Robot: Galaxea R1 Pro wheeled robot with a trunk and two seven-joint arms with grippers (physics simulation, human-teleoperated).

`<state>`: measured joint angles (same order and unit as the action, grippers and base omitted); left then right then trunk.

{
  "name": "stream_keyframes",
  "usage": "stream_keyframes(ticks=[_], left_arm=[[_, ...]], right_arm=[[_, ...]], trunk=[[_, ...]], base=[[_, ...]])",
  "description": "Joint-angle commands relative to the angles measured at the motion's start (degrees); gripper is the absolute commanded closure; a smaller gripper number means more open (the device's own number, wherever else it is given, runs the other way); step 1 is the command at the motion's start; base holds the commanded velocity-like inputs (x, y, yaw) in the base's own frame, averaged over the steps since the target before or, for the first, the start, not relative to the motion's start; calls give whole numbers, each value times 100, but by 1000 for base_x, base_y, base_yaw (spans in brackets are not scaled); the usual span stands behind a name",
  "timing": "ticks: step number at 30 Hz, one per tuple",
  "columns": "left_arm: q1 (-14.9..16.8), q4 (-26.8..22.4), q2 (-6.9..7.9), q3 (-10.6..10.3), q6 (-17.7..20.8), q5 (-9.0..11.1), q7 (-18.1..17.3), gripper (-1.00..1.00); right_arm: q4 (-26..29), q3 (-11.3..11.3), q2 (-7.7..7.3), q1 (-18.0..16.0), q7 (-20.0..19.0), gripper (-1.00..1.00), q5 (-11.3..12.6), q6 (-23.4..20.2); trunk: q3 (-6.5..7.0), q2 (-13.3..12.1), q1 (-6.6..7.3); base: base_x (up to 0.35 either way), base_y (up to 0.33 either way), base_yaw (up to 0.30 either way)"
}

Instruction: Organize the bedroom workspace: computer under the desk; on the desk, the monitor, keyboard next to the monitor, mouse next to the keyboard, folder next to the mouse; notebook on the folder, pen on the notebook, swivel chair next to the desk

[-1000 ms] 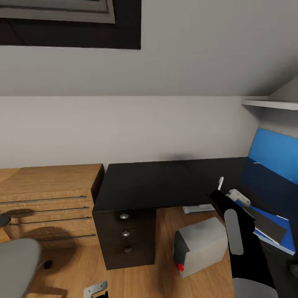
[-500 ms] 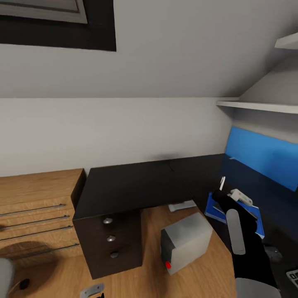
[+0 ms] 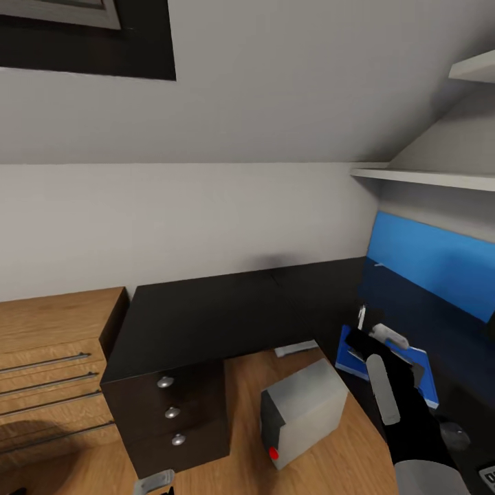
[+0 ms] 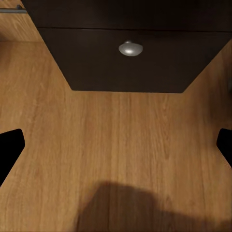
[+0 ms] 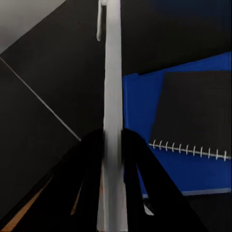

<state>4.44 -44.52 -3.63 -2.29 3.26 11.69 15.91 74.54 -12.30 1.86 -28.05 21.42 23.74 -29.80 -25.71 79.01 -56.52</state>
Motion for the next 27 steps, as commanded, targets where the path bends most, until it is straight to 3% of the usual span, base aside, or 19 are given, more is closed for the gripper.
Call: stream_keyframes(ticks=[1, 4, 9, 13, 16, 19, 27], left_arm=[[2, -12, 4, -24, 25, 42, 43, -100], [1, -12, 3, -26, 25, 38, 43, -100], [2, -11, 3, -26, 25, 36, 43, -100], [0, -6, -4, -28, 25, 37, 43, -100], [1, -5, -10, -30, 25, 35, 43, -100], [3, -4, -12, -30, 25, 35, 43, -100], [1, -4, -15, -31, 25, 35, 43, -100]], right_arm=[[-97, -2, -21, -11, 40, 100, 67, 0], [-547, -1, -136, -94, 56, 100, 49, 38], [-727, 0, -304, -195, 90, 100, -161, 42], [-799, -1, -429, -300, 566, 100, -831, 27], [-830, -1, -471, -374, 817, 100, -1029, 20], [-954, -1, -535, -439, 893, 100, -1088, 14], [-2294, -1, -796, -1054, 927, 100, -1124, 247]], trunk=[[-6, 4, 0], [-6, 4, 0], [-6, 4, 0], [-6, 4, 0], [-6, 4, 0], [-6, 4, 0], [-6, 4, 0]], base=[[25, -4, -1], [12, -2, -1], [3, -1, 0], [0, 0, 0], [0, 0, 0], [0, 0, 0], [0, 0, 0]])
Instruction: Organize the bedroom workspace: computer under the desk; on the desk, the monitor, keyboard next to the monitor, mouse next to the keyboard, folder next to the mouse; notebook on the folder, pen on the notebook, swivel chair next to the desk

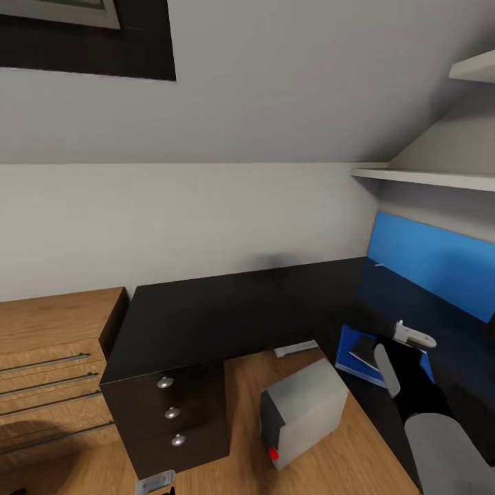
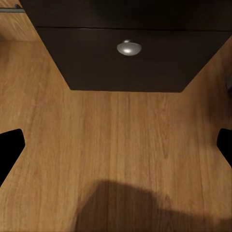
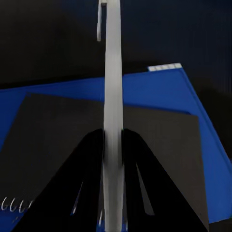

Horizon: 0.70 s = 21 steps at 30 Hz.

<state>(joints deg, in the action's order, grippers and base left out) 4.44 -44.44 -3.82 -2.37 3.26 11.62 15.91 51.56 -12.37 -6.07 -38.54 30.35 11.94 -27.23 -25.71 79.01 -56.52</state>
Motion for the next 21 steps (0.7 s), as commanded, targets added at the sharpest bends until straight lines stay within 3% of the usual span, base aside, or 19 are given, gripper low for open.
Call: stream_keyframes(ticks=[1, 5, 14, 21], left_arm=[[1, -10, 4, -25, 25, 42, 43, -100], [1, -8, 4, -26, 25, 42, 43, -100], [3, -3, -3, -27, 25, 42, 43, -100], [-1, 1, -4, -27, 25, 42, 43, -100]], right_arm=[[-200, 7, -49, -78, 34, 100, 52, 142], [-575, 7, -148, -223, 33, 100, 49, 447], [-872, 7, -269, -348, 19, 100, 53, 626], [-1659, 7, -362, -706, -41, 100, 54, 918]], trunk=[[-7, 4, 0], [-7, 4, 0], [-7, 4, 0], [-7, 4, 0]], base=[[0, 0, 0], [0, 0, 0], [0, 0, 0], [0, 0, 0]])
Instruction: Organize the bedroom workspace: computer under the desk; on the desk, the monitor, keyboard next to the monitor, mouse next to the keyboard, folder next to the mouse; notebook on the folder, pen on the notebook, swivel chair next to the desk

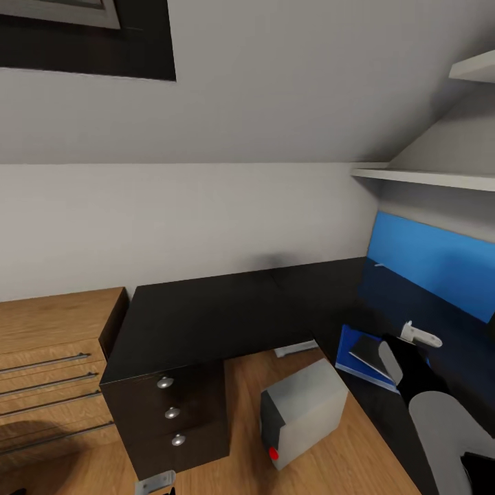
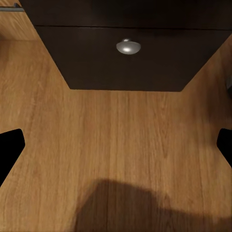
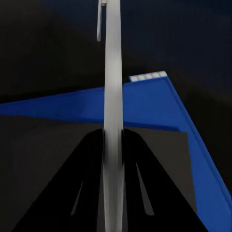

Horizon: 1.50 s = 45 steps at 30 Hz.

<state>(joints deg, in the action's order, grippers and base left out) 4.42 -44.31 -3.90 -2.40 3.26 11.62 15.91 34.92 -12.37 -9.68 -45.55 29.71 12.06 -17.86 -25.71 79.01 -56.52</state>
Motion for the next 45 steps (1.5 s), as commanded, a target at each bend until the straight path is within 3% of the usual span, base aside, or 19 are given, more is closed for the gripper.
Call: stream_keyframes(ticks=[1, 6, 7, 11, 23, 45], left_arm=[[2, -11, 4, -24, 25, 42, 43, -100], [3, -8, 3, -28, 25, 42, 43, -100], [3, 11, 5, -43, 25, 43, 43, -100], [3, 55, 4, -62, 25, 42, 45, -100], [2, 76, 4, -93, -62, 42, 46, -100], [2, 142, 7, -129, -203, 49, 35, -100]], right_arm=[[-119, 6, -13, -59, 2, 100, 42, 31], [-761, 6, -89, -368, -202, 100, 42, 221], [-1101, 6, -144, -521, -388, 100, 42, 274], [-1311, 3, -192, -606, -476, 100, 48, 288], [-1404, -2, -201, -655, -705, 100, 77, 184], [-1400, -20, -158, -656, -739, 100, 121, -138]], trunk=[[-7, 4, 0], [-7, 4, 0], [-7, 4, 0], [-7, 4, 0], [-7, 4, 0], [-7, 4, 0]], base=[[0, 0, 0], [0, 0, 0], [0, 0, 0], [0, 0, 0], [0, 0, 0], [0, 0, 0]])
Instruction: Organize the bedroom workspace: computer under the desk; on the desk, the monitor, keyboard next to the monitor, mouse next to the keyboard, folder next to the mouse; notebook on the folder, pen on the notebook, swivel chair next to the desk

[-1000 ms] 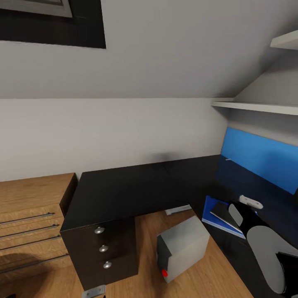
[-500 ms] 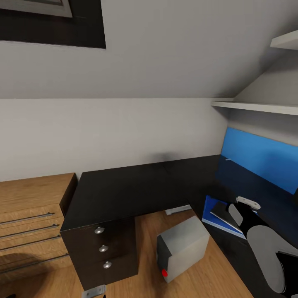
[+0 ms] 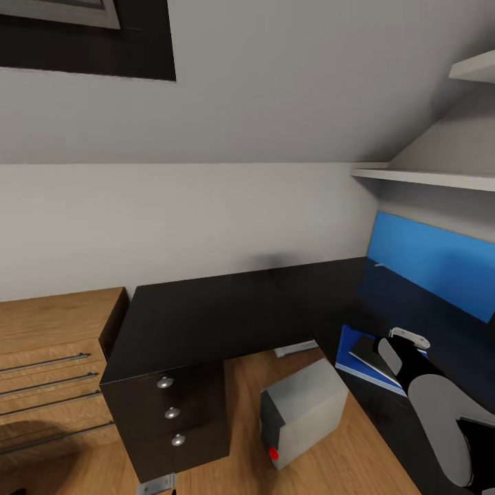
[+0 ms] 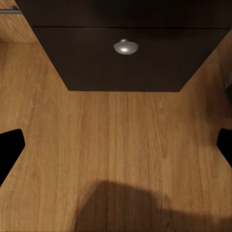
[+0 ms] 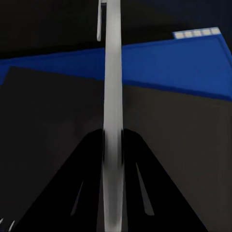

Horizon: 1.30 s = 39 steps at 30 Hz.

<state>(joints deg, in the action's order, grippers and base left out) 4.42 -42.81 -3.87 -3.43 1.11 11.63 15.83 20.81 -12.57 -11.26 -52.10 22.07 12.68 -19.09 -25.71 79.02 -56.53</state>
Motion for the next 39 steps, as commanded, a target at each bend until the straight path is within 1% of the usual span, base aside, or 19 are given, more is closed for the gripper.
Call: stream_keyframes(ticks=[1, 19, 20, 39], left_arm=[[3, -9, 5, -26, 12, 49, 43, -100], [5, -8, 9, -26, 12, 50, 42, -100], [5, -8, 9, -26, 12, 50, 42, -100], [2, -8, 9, -26, 12, 52, 43, -100]], right_arm=[[11, 0, 2, -2, 25, 100, 59, -15], [11, 8, 14, -2, 25, 100, 59, -16], [11, 8, 16, -2, 25, -100, 59, -16], [64, 16, 12, -2, 33, -100, 51, 22]], trunk=[[-6, 4, 0], [-6, 4, 0], [-6, 4, 0], [-6, 4, 0]], base=[[0, 0, 0], [0, 0, 0], [0, 0, 0], [0, 0, 0]])
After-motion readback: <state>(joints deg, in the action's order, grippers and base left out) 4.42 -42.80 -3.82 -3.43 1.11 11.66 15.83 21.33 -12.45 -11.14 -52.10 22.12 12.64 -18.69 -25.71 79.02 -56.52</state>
